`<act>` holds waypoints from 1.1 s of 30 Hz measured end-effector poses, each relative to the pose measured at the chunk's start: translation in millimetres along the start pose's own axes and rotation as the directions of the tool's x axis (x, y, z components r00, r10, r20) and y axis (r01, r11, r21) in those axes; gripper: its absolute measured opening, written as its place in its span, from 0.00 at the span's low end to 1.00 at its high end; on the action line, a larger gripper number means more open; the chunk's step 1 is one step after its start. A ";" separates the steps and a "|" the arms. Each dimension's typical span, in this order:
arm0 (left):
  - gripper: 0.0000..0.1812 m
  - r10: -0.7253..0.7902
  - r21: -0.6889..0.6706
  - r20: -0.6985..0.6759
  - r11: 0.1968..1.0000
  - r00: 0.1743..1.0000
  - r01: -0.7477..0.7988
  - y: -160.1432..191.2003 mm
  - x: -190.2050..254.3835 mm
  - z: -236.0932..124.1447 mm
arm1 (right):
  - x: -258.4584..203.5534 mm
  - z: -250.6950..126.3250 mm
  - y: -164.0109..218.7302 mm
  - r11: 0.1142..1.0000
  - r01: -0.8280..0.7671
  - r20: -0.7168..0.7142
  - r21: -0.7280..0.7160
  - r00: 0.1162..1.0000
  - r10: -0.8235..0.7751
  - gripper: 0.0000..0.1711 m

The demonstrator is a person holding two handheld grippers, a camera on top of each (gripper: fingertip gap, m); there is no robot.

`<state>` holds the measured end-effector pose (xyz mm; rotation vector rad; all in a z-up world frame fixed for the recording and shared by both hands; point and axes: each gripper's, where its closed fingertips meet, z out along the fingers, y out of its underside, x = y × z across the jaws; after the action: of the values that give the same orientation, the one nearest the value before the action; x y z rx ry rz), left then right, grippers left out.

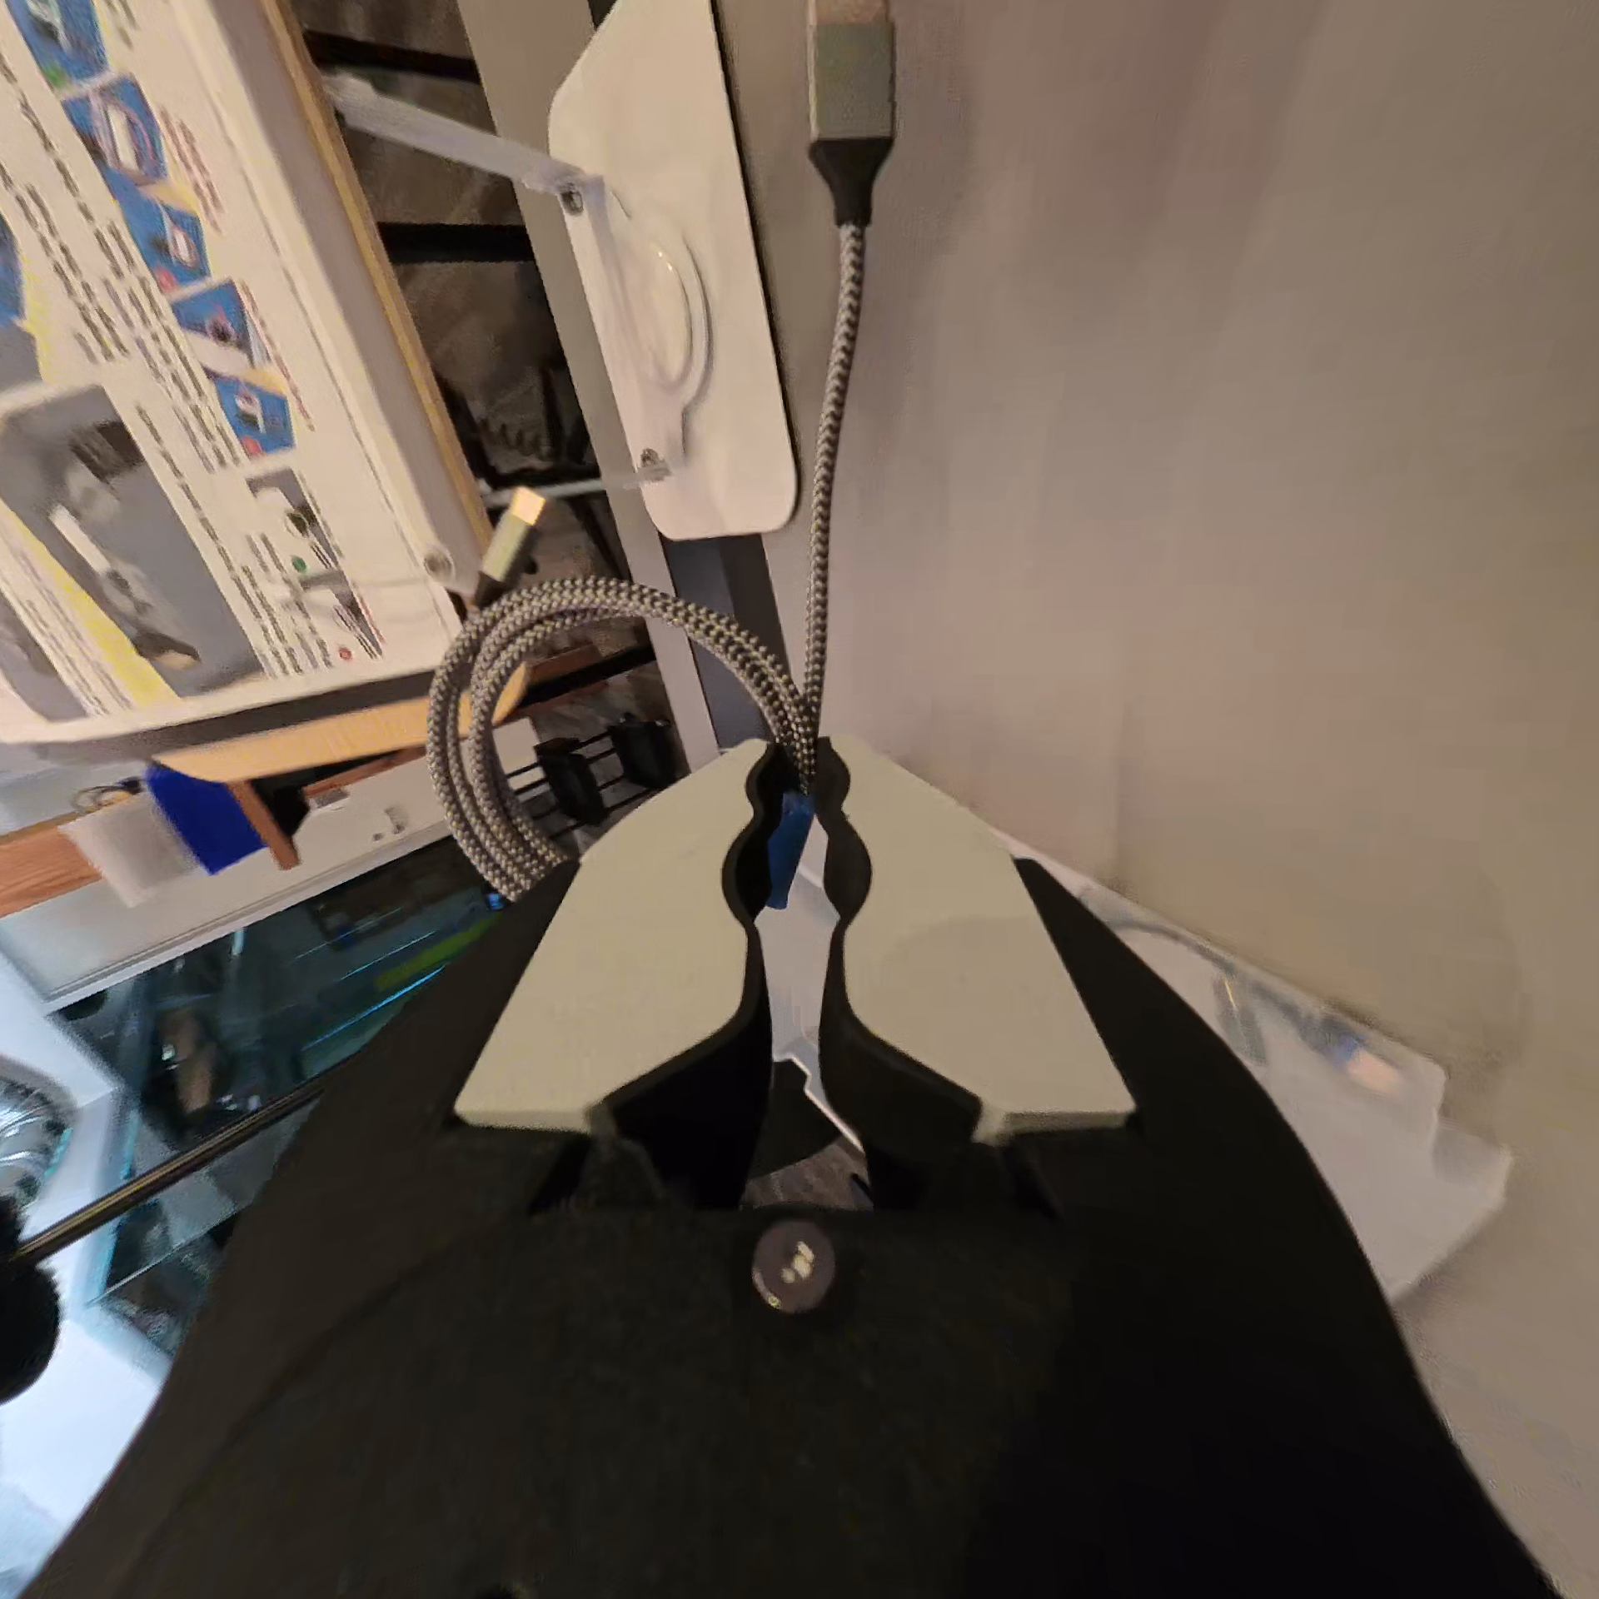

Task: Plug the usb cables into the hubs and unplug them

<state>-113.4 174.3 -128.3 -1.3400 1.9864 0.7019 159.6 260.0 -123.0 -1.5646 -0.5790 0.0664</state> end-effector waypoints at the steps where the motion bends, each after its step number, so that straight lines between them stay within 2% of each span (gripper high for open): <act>1: 0.04 0.018 -0.024 0.029 1.000 0.999 -0.017 -8.9 0.4 7.5 | 1.5 -0.1 -0.3 1.000 -0.003 -0.002 0.002 1.000 0.003 0.36; 3: 0.04 0.071 -0.114 0.179 0.992 0.981 -0.051 -19.4 -11.2 20.2 | 5.1 -0.3 -0.6 1.000 -0.007 -0.007 0.004 1.000 0.007 0.36; 6: 0.04 0.235 -0.252 0.369 0.957 0.899 -0.147 -32.5 -23.3 34.2 | 10.2 -1.0 -0.5 1.000 -0.019 -0.015 0.007 1.000 0.019 0.36; 10: 0.04 0.448 -0.374 0.480 0.882 0.754 -0.286 -49.0 -26.1 50.0 | 13.5 -1.6 0.2 1.000 -0.022 -0.021 0.006 1.000 0.022 0.36; 12: 0.04 0.507 -0.416 0.483 0.850 0.714 -0.322 -54.5 -20.8 55.7 | 14.1 -1.6 0.6 1.000 -0.021 -0.023 0.005 1.000 0.021 0.36; 17: 0.04 0.609 -0.406 0.496 0.793 0.619 -0.454 -85.8 11.9 67.4 | 12.5 -0.2 2.7 1.000 -0.016 -0.021 -0.002 1.000 0.016 0.36; 24: 0.04 0.606 -0.339 0.512 0.794 0.609 -0.505 -104.0 34.1 67.9 | 11.3 0.1 3.0 1.000 -0.015 -0.020 -0.003 1.000 0.015 0.36; 31: 0.04 0.584 -0.315 0.465 0.812 0.666 -0.492 -94.7 37.4 73.6 | 10.4 -0.1 1.9 1.000 -0.012 -0.019 -0.001 1.000 0.012 0.36; 33: 0.04 0.563 -0.287 0.428 0.827 0.707 -0.484 -91.3 43.4 79.1 | 10.5 -0.2 1.4 1.000 -0.012 -0.018 0.001 1.000 0.012 0.36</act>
<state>-23.7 174.6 -220.1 -0.5392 1.8924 1.3446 169.2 264.0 -121.1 -1.5669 -0.5548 0.0615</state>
